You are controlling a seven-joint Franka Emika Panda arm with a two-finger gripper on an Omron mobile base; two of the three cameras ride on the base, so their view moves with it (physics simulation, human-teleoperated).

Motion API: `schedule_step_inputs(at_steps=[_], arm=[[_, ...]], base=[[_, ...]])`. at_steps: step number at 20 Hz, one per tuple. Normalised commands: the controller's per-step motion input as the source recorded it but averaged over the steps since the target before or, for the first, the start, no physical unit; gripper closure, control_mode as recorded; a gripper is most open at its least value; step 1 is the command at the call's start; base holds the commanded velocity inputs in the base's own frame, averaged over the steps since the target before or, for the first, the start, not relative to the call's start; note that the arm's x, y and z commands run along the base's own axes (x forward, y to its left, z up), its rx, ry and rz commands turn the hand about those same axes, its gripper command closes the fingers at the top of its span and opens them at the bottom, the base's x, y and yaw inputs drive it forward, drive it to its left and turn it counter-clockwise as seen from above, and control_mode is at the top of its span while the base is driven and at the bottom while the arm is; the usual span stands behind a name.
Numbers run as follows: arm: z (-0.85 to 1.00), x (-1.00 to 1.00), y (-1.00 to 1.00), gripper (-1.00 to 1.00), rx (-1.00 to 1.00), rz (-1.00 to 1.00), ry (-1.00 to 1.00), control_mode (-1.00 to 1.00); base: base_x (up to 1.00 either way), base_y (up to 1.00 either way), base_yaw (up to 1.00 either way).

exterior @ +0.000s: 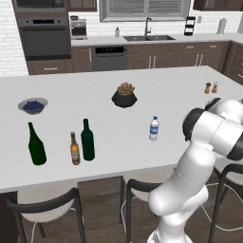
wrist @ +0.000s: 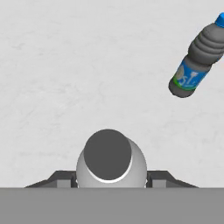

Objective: Move the plastic bottles in the middle to the plastics group, and the glass bottles in the middle to the glass group.

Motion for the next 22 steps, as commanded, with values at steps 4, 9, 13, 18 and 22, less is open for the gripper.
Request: schedule_step_inputs(at_steps=[4,9,13,18,22], arm=[[0.00,0.34,-0.50,1.00,0.00,0.00,0.00,-1.00],[0.00,0.37,-0.36,1.00,0.00,0.00,0.00,-1.00],[-0.05,0.32,-0.36,1.00,0.00,0.00,0.00,-1.00],[-0.04,0.11,-0.44,1.00,0.00,0.00,0.00,-1.00],[-0.12,0.25,-0.23,1.00,0.00,0.00,0.00,-1.00]], base=[[0.00,0.00,0.00],[0.00,0.00,0.00],[0.00,0.00,0.00],[0.00,0.00,0.00],[0.00,0.00,0.00]])
